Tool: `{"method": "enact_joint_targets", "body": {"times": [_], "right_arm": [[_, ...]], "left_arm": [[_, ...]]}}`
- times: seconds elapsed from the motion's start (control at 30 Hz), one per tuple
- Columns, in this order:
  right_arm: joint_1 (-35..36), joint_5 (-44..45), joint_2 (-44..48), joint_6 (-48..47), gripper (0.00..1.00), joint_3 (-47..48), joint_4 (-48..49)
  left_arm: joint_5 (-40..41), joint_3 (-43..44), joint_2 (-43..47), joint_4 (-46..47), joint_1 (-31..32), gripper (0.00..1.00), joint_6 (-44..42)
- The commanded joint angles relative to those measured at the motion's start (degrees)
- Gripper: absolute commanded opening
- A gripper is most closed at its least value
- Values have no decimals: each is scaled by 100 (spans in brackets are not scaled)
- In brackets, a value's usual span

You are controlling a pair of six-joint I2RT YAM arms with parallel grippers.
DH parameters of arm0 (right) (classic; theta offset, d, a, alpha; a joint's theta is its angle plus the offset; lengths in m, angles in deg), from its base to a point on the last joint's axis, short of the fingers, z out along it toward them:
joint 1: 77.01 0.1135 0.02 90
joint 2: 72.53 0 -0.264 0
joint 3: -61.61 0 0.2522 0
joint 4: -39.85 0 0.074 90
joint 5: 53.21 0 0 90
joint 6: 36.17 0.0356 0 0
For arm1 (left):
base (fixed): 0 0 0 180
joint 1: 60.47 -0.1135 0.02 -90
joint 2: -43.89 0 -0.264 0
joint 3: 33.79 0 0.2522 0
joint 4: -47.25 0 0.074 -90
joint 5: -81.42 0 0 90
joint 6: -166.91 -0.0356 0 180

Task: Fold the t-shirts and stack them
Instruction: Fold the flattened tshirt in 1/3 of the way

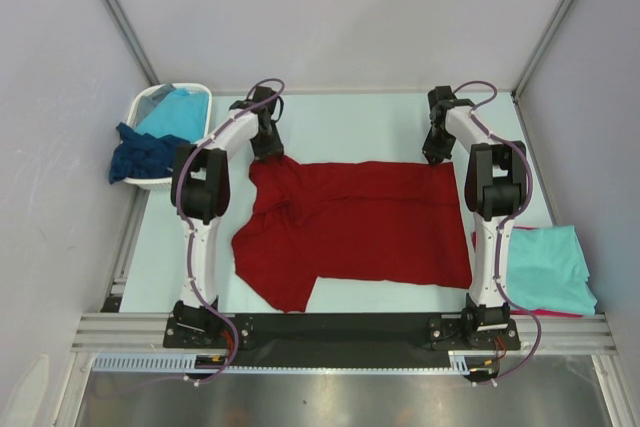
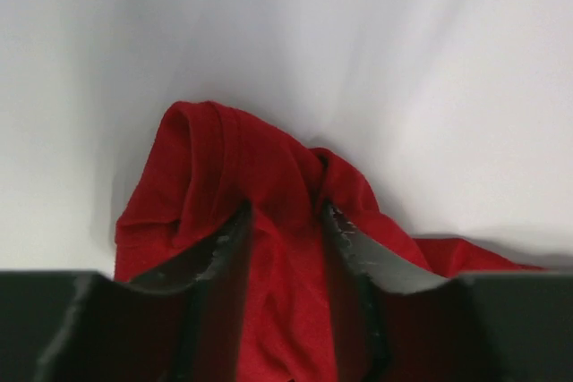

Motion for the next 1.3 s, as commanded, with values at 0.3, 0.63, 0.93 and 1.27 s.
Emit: {"method": "enact_joint_targets", "body": {"times": [0.3,0.63,0.93,1.27], "right_arm": [[75,-99,-149,85,0,80,131],[57,-125,-615,112,0,905,-150],[4,-187,-1107,173,0,2030,-466],[-233,-433,-1845,226,0,3199,-642]], "left_arm": [[-7,25,11,82,-62,0,-18],[-103,858,-401,-85,-176,0,-97],[-226,2326,-920,-410,-326,0,-193],[-490,3005,-1395,-340,-493,0,-176]]}}
